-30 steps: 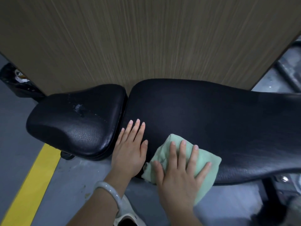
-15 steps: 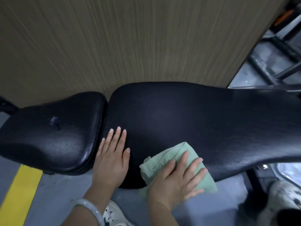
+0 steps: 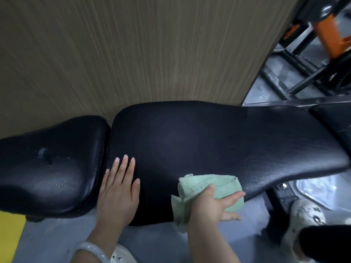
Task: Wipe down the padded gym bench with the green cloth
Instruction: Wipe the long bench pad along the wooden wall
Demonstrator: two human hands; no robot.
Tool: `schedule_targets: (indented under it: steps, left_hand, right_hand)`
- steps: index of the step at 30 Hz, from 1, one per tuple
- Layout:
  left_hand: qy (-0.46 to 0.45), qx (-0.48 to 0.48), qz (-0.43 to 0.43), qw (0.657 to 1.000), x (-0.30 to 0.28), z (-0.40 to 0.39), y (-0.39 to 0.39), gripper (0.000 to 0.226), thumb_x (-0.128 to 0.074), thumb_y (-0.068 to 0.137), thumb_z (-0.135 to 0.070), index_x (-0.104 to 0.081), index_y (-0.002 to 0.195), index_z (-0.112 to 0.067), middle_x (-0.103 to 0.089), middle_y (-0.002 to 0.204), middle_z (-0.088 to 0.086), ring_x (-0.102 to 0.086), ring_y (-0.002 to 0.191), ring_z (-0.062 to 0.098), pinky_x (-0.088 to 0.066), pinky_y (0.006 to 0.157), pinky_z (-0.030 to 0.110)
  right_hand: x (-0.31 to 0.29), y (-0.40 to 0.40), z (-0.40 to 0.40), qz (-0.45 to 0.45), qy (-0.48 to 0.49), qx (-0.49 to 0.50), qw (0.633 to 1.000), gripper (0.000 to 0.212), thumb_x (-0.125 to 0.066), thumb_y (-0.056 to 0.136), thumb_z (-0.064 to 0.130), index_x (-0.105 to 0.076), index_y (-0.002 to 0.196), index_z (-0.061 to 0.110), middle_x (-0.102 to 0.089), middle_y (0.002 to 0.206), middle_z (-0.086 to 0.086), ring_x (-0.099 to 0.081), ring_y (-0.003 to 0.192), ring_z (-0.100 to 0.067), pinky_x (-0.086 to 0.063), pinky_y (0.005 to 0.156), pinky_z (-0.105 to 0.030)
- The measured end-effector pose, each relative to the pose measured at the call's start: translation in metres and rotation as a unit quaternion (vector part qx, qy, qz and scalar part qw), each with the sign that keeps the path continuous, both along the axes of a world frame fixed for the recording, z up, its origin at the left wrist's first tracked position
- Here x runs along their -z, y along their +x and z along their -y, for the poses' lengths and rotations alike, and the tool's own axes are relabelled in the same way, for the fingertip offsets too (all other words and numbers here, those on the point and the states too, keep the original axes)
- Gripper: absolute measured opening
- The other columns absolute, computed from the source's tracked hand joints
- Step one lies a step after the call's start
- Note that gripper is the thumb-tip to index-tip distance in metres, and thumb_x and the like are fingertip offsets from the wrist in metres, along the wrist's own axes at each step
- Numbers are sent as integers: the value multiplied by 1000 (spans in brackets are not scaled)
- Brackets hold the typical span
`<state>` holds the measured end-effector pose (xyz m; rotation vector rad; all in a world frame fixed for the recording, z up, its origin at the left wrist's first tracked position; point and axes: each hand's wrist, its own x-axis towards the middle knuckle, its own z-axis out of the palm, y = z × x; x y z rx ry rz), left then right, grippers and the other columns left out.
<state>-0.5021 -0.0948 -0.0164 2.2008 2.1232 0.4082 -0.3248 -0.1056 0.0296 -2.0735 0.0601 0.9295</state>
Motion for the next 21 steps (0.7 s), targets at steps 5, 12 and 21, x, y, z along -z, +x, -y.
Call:
schedule_targets:
  steps: [5,12,21]
  left_hand:
    - [5,-2,-4,1000,1,1,0,56,-25,96,-36,-40,143,-10,-35,151,5,-23,141,19,-2,115,28]
    - [-11,-35,-23,999,0,2,10,62,-23,97,-42,-41,141,-1,-38,148,15,-30,138,30,-11,112,39]
    - [-13,70,-10,997,-3,-21,116,58,-29,92,-34,-44,139,-3,-39,148,9,-30,140,21,-13,112,36]
  right_hand:
    - [3,-9,1,62,-16,-38,997,65,-35,99,45,10,146,49,19,157,-10,-33,125,-50,-33,99,-53]
    - [9,-6,-1,99,-28,-59,993,66,-32,96,51,12,145,51,14,156,-14,-41,117,-51,-37,95,-54]
    - [20,9,-4,114,-25,-67,991,64,-33,95,52,7,146,52,16,157,-15,-36,123,-47,-37,96,-54]
